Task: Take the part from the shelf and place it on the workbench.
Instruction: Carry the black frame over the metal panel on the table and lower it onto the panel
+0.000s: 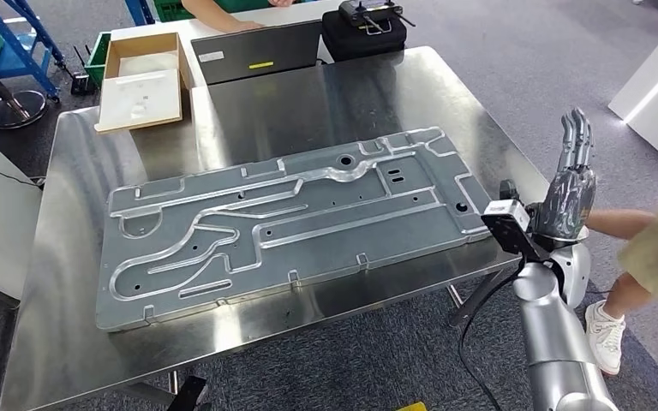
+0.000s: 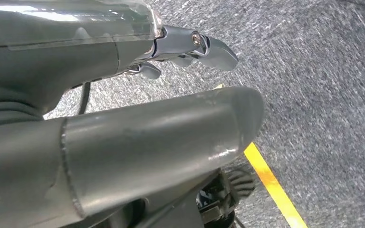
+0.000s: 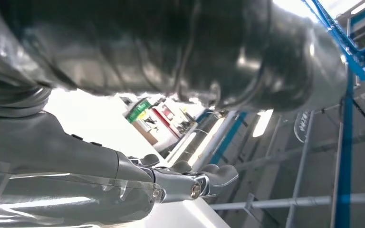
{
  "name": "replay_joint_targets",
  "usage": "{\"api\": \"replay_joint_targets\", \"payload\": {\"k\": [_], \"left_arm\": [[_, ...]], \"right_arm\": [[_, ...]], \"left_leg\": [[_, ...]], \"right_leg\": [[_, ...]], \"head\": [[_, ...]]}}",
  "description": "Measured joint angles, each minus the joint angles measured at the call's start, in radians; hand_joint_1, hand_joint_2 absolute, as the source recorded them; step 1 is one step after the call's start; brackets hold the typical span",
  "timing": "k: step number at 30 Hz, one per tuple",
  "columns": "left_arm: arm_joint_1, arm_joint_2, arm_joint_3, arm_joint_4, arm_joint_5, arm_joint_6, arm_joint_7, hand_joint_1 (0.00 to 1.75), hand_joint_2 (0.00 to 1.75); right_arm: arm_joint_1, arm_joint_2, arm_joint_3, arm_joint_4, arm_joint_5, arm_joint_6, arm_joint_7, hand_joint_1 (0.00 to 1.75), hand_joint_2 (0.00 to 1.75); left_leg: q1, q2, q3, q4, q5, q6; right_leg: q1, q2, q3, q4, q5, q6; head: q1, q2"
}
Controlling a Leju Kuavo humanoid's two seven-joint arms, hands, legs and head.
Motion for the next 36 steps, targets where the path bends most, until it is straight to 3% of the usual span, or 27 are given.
{"api": "replay_joint_targets", "payload": {"k": [1, 3, 4, 5, 7, 8, 12, 14, 16, 17, 18, 19, 21, 23, 26, 28, 29, 32, 33, 34, 36], "left_arm": [[0.001, 0.000, 0.000, 0.000, 0.001, 0.000, 0.001, 0.00, 0.00], [0.004, 0.000, 0.000, 0.000, 0.002, 0.000, 0.003, 0.00, 0.00], [0.005, 0.000, 0.001, 0.000, 0.003, 0.000, 0.003, 0.00, 0.00], [0.005, 0.000, 0.001, 0.000, 0.003, 0.000, 0.003, 0.00, 0.00], [0.005, 0.000, 0.001, 0.000, 0.003, 0.000, 0.004, 0.00, 0.00], [0.004, 0.000, 0.001, 0.000, 0.003, 0.000, 0.004, 0.00, 0.00], [0.005, 0.000, 0.002, 0.000, 0.003, 0.000, 0.004, 0.00, 0.00], [0.004, 0.000, 0.002, 0.000, 0.003, 0.000, 0.004, 0.00, 0.00], [0.005, 0.000, 0.002, 0.000, 0.003, 0.000, 0.004, 0.00, 0.00], [0.006, 0.000, 0.002, 0.000, 0.003, 0.000, 0.005, 0.00, 0.00], [0.008, 0.000, 0.002, 0.000, 0.003, 0.000, 0.005, 0.00, 0.00], [0.008, 0.000, 0.002, 0.000, 0.003, 0.000, 0.006, 0.00, 0.00], [0.008, 0.000, 0.002, 0.000, 0.005, -0.001, 0.008, 0.00, 0.00], [0.007, 0.001, 0.002, 0.000, 0.007, -0.002, 0.009, 0.00, 0.00], [0.009, 0.001, 0.002, 0.000, 0.010, -0.002, 0.011, 0.00, 0.00], [0.010, 0.000, 0.003, 0.000, 0.012, -0.003, 0.011, 0.00, 0.00], [0.010, 0.000, 0.003, 0.000, 0.012, -0.004, 0.012, 0.00, 0.00], [0.011, 0.000, 0.003, 0.000, 0.012, -0.005, 0.014, 0.00, 0.00], [0.012, 0.000, 0.004, 0.000, 0.012, -0.005, 0.015, 0.00, 0.00], [0.012, 0.000, 0.004, 0.000, 0.012, -0.005, 0.016, 0.00, 0.00], [0.012, 0.000, 0.004, 0.000, 0.012, -0.005, 0.016, 0.00, 0.00]], "right_arm": [[0.015, 0.004, 0.002, -0.010, 0.000, -0.002, -0.001, 0.00, 0.00], [0.039, 0.010, 0.003, -0.023, 0.001, -0.003, -0.002, 0.00, 0.00], [0.044, 0.013, 0.003, -0.028, 0.001, -0.004, -0.002, 0.00, 0.00], [0.047, 0.015, 0.003, -0.034, 0.001, -0.004, -0.002, 0.00, 0.00], [0.049, 0.018, 0.004, -0.045, 0.002, -0.004, -0.002, 0.00, 0.00], [0.050, 0.019, 0.004, -0.049, 0.002, -0.004, -0.002, 0.00, 0.00], [0.054, 0.021, 0.006, -0.063, 0.002, -0.004, -0.002, 0.00, 0.00], [0.054, 0.024, 0.007, -0.069, 0.002, -0.004, -0.002, 0.00, 0.00], [0.056, 0.027, 0.008, -0.071, 0.002, -0.004, -0.002, 0.00, 0.00], [0.058, 0.028, 0.008, -0.071, 0.002, -0.004, -0.002, 0.00, 0.00], [0.060, 0.029, 0.009, -0.071, 0.002, -0.004, -0.002, 0.00, 0.00], [0.063, 0.031, 0.009, -0.074, 0.002, -0.005, -0.003, 0.00, 0.00], [0.071, 0.036, 0.012, -0.087, 0.002, -0.008, -0.006, 0.00, 0.00], [0.082, 0.041, 0.016, -0.105, 0.002, -0.012, -0.011, 0.00, 0.00], [0.106, 0.048, 0.020, -0.135, -0.009, -0.021, -0.014, 0.00, 0.00], [0.120, 0.052, 0.020, -0.157, -0.018, -0.023, -0.016, 0.00, 0.00], [0.124, 0.052, 0.020, -0.166, -0.021, -0.024, -0.018, 0.00, 0.00], [0.146, 0.053, 0.020, -0.187, -0.031, -0.024, -0.021, 0.00, 0.00], [0.154, 0.053, 0.020, -0.193, -0.034, -0.025, -0.022, 0.00, 0.00], [0.160, 0.054, 0.020, -0.199, -0.035, -0.025, -0.023, 0.00, 0.00], [0.163, 0.054, 0.020, -0.213, -0.040, -0.025, -0.026, 0.00, 0.00]], "left_leg": [[-0.001, 0.000, -0.001, 0.001, 0.000, 0.002], [-0.002, -0.001, -0.003, 0.005, -0.002, 0.001], [-0.002, -0.001, -0.004, 0.010, -0.004, 0.000], [-0.002, -0.001, -0.004, 0.016, -0.008, -0.003], [-0.005, -0.001, -0.009, 0.033, -0.019, -0.012], [-0.007, -0.001, -0.011, 0.039, -0.023, -0.016], [-0.006, -0.001, -0.020, 0.055, -0.037, -0.034], [-0.002, -0.001, -0.055, 0.135, -0.087, -0.047], [0.002, -0.001, -0.117, 0.273, -0.152, -0.057], [0.004, -0.001, -0.141, 0.324, -0.168, -0.059], [0.006, -0.001, -0.148, 0.338, -0.162, -0.060], [0.006, -0.001, -0.136, 0.311, -0.138, -0.058], [0.006, -0.001, -0.068, 0.168, -0.066, -0.049], [0.001, -0.002, -0.015, 0.057, -0.031, -0.038], [-0.003, -0.003, -0.006, 0.032, -0.027, -0.025], [0.001, -0.002, 0.000, 0.018, -0.018, -0.013], [0.004, -0.001, 0.002, 0.012, -0.014, -0.008], [0.000, 0.001, 0.001, 0.013, -0.013, -0.002], [-0.001, 0.001, 0.000, 0.016, -0.014, -0.002], [-0.001, 0.000, -0.001, 0.019, -0.016, -0.002], [-0.002, 0.000, -0.002, 0.030, -0.022, -0.006]], "right_leg": [[-0.001, 0.000, -0.029, 0.063, -0.028, 0.001], [-0.002, 0.000, -0.051, 0.111, -0.031, 0.004], [-0.003, -0.001, -0.032, 0.076, -0.005, 0.005], [-0.004, -0.001, 0.002, 0.011, 0.030, 0.004], [-0.002, -0.002, 0.064, -0.107, 0.072, -0.001], [0.000, -0.001, 0.077, -0.134, 0.077, -0.006], [0.000, 0.000, 0.075, -0.144, 0.078, -0.028], [-0.004, -0.001, 0.075, -0.147, 0.081, -0.037], [-0.004, -0.002, 0.073, -0.147, 0.081, -0.039], [-0.004, -0.002, 0.073, -0.147, 0.081, -0.039], [-0.003, -0.002, 0.073, -0.147, 0.081, -0.039], [-0.003, -0.001, 0.074, -0.147, 0.081, -0.039], [-0.003, 0.000, 0.077, -0.147, 0.080, -0.037], [-0.001, 0.000, 0.077, -0.147, 0.080, -0.030], [-0.003, 0.000, 0.076, -0.153, 0.083, -0.010], [-0.002, 0.000, 0.069, -0.130, 0.063, -0.001], [-0.001, 0.000, 0.053, -0.092, 0.037, 0.001], [-0.002, 0.000, -0.031, 0.090, -0.051, 0.003], [-0.002, 0.000, -0.044, 0.120, -0.054, 0.004], [-0.002, 0.000, -0.038, 0.108, -0.035, 0.004], [-0.002, -0.001, 0.023, -0.013, 0.030, 0.001]], "head": [[0.000, 0.000], [0.000, 0.000], [0.000, 0.000], [0.000, 0.000], [0.000, 0.000], [0.000, 0.000], [0.000, 0.000], [0.000, 0.000], [0.000, 0.000], [0.000, 0.000], [0.000, 0.000], [0.000, 0.000], [0.000, 0.000], [0.000, 0.000], [0.000, 0.000], [0.000, 0.000], [0.000, 0.000], [0.000, 0.000], [0.000, 0.000], [0.000, 0.000], [0.000, 0.000]]}}
